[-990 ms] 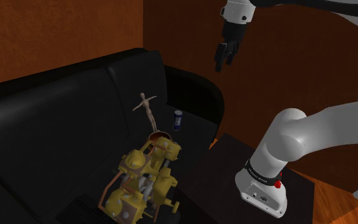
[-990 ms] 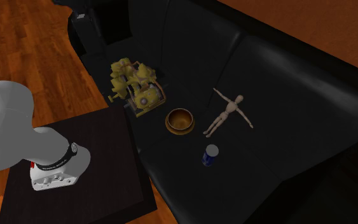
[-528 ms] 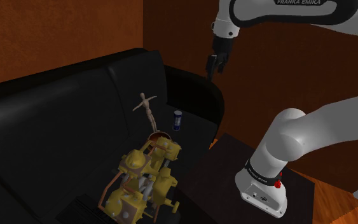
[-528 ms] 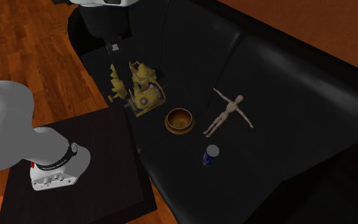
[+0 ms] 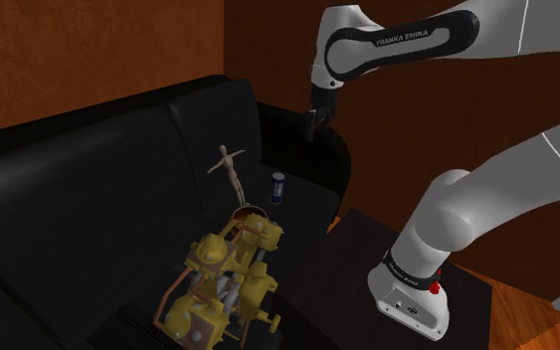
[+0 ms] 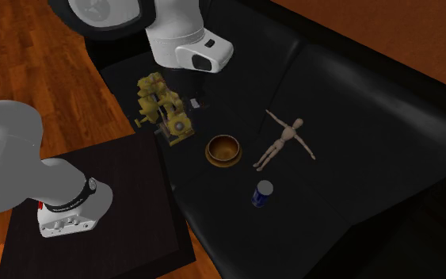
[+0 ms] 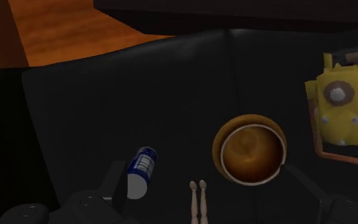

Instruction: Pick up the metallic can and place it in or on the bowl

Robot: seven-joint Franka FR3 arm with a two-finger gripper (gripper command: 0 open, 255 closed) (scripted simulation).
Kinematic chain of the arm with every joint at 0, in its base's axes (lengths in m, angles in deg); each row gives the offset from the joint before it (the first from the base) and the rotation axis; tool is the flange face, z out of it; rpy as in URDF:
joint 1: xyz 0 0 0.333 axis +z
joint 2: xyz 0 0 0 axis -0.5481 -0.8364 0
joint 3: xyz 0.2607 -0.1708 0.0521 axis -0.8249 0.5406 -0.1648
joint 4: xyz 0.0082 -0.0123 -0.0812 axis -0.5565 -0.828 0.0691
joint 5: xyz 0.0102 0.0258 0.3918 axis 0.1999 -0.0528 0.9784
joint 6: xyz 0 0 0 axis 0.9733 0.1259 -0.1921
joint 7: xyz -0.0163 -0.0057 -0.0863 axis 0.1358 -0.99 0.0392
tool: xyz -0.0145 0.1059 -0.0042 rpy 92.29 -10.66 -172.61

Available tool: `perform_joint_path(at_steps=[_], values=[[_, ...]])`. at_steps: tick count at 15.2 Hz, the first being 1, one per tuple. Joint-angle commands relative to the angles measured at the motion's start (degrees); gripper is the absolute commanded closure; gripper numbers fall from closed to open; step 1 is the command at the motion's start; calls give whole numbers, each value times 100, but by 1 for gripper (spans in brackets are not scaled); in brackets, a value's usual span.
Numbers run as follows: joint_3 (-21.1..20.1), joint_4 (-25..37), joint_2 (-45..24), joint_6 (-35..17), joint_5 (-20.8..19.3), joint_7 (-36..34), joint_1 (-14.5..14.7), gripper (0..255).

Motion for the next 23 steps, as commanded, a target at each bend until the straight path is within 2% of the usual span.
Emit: perform_joint_path(at_steps=[1,12,18,23], values=[[99,17,-371,-361,-40,81,-37,0],[448,552,-2696,-2110,56,447,-147,0],[502,1232,-4063,-2763,307,732,-262,0],[447,1998,-5202,-3104,531,957,-430,0]])
